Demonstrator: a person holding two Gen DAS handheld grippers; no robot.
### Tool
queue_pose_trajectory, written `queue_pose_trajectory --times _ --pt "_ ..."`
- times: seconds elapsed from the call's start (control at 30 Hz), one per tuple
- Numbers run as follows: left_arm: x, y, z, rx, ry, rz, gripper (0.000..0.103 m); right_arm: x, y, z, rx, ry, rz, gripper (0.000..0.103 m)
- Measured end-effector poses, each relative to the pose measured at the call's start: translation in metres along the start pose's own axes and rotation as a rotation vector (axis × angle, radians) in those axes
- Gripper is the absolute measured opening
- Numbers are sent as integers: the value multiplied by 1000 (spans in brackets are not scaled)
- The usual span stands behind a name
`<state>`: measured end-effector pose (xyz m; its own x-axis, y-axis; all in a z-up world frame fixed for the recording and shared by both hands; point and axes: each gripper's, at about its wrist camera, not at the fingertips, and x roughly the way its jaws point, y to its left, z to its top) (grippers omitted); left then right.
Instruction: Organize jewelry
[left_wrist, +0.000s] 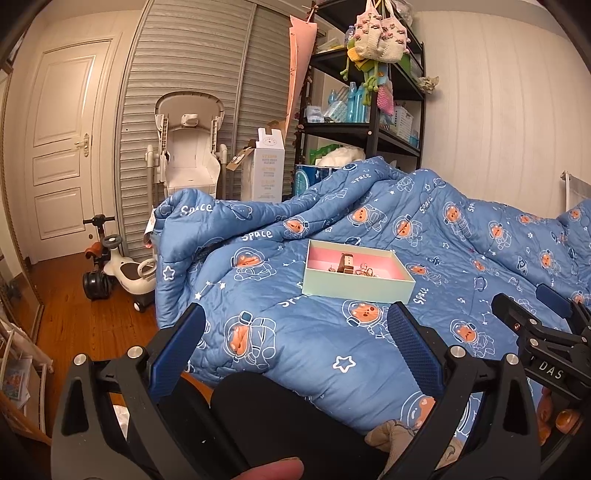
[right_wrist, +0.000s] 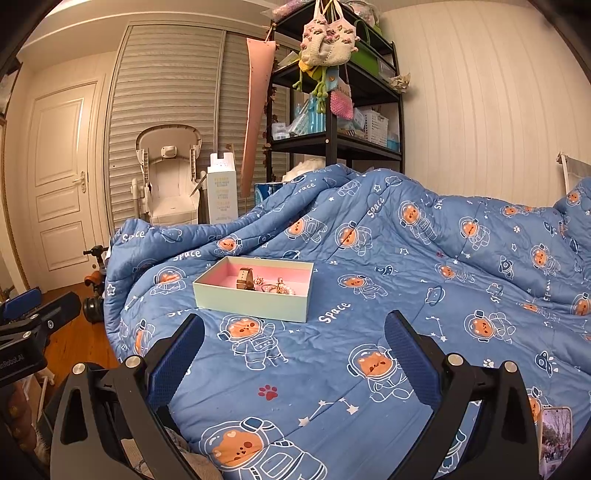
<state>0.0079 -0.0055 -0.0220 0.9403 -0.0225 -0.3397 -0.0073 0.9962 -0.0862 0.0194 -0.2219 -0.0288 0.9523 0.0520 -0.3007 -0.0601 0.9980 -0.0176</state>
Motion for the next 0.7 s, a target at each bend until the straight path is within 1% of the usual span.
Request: queue_pose_trajectory --times 0.7 --pt "0 -3 3 20 -7 -2 97 0 0 0 -1 -1 0 96"
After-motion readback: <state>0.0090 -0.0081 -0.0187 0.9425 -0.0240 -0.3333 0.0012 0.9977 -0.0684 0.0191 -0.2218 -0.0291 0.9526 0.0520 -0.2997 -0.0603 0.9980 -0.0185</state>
